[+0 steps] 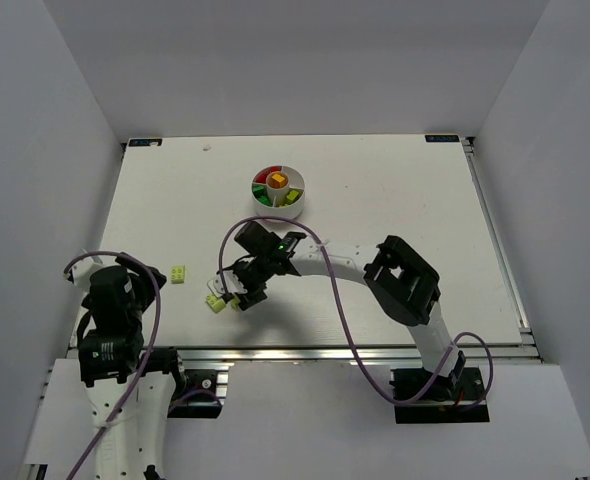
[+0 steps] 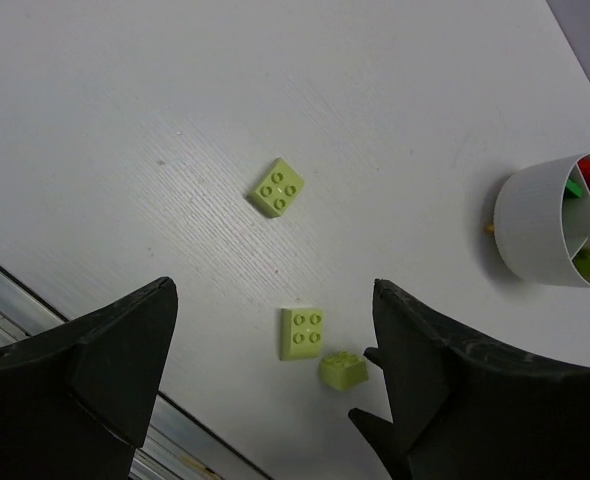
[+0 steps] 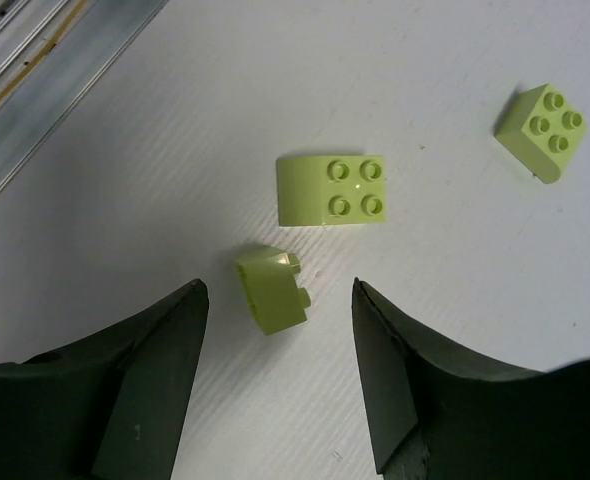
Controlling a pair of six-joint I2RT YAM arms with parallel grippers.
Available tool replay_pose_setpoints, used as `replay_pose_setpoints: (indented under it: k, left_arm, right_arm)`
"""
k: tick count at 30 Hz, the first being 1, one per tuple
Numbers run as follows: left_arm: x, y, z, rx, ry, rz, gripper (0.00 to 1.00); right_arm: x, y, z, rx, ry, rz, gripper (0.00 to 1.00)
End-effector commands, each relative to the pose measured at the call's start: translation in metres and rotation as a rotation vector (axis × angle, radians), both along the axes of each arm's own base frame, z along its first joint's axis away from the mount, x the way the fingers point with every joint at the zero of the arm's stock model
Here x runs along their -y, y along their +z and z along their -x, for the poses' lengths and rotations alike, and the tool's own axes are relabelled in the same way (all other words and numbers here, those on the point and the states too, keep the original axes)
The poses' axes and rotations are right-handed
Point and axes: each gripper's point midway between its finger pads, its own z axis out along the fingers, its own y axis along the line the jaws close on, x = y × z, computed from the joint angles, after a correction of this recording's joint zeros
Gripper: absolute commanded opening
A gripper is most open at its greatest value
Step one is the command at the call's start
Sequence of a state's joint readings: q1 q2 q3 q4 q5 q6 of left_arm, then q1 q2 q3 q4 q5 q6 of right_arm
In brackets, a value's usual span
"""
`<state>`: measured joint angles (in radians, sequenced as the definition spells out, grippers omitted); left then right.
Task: Sort the legos into containers by color
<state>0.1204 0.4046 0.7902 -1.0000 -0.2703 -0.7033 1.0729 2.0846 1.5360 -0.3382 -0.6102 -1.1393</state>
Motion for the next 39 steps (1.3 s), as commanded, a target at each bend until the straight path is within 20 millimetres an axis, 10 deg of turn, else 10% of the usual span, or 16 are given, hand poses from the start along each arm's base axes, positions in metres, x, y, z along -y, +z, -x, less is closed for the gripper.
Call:
replay_pose_setpoints:
  k: [1,15,27,34,39]
  left_arm:
    - [0.001,-0.01,0.006,-0.038,0.006,0.012,0.88]
    - [0.001,-0.014,0.005,-0.044,0.009,0.016,0.89]
    - [0.006,-0.015,0.001,-0.043,-0.021,0.028,0.89]
    - [0.02,-0.02,-0.01,0.004,-0.055,0.114,0.89]
    - [0.031,-0.038,-0.02,-0.012,-0.066,0.202,0.89]
  right_arm:
    - [-0.018,0.012,-0.009,0.018,-0.03,-0.047,0.65]
    - [-0.013,-0.019,-0.005,0.02,-0.003,0.016,0.55]
    - [0.001,-0.008,0.006,-0.021,0.009,0.02,0.08]
    - [0.019,0.056,-0.011,-0.133,-0.184,-0.088,0.0]
    - [0.049,0.112,-0.076,-0.259,-0.489,-0.21,0.0]
